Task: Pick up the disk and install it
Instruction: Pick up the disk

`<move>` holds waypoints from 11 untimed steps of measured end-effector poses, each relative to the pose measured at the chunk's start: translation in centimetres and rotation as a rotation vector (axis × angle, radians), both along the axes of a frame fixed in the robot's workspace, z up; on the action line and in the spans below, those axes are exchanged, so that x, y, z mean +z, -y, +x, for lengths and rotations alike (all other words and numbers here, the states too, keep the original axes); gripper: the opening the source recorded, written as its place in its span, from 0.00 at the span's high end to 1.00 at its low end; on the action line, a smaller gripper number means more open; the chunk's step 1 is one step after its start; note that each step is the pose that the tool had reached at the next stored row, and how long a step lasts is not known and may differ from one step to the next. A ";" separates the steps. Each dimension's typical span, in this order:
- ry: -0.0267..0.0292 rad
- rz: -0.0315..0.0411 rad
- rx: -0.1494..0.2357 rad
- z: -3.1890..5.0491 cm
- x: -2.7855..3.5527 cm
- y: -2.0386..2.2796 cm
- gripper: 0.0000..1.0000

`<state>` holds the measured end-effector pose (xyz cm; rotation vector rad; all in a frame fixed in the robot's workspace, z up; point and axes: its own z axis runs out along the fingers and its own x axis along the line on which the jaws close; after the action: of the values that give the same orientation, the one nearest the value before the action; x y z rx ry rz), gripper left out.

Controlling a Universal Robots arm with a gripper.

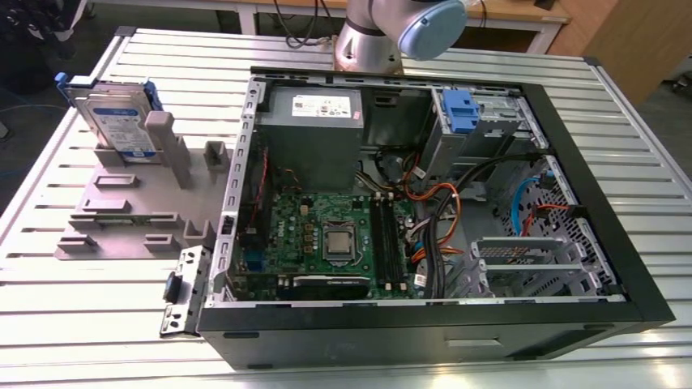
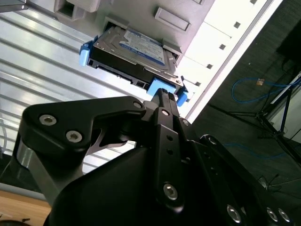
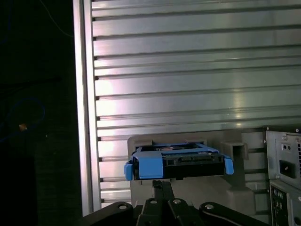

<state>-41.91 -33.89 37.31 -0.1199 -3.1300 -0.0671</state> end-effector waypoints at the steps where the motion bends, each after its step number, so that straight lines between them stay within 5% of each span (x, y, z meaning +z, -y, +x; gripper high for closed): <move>1: 0.0000 0.0000 0.000 0.00 0.00 0.00 0.89; 11: -0.0001 0.0000 0.007 -0.01 0.00 0.00 0.89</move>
<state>-41.93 -33.89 37.31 -0.1092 -3.1302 -0.0670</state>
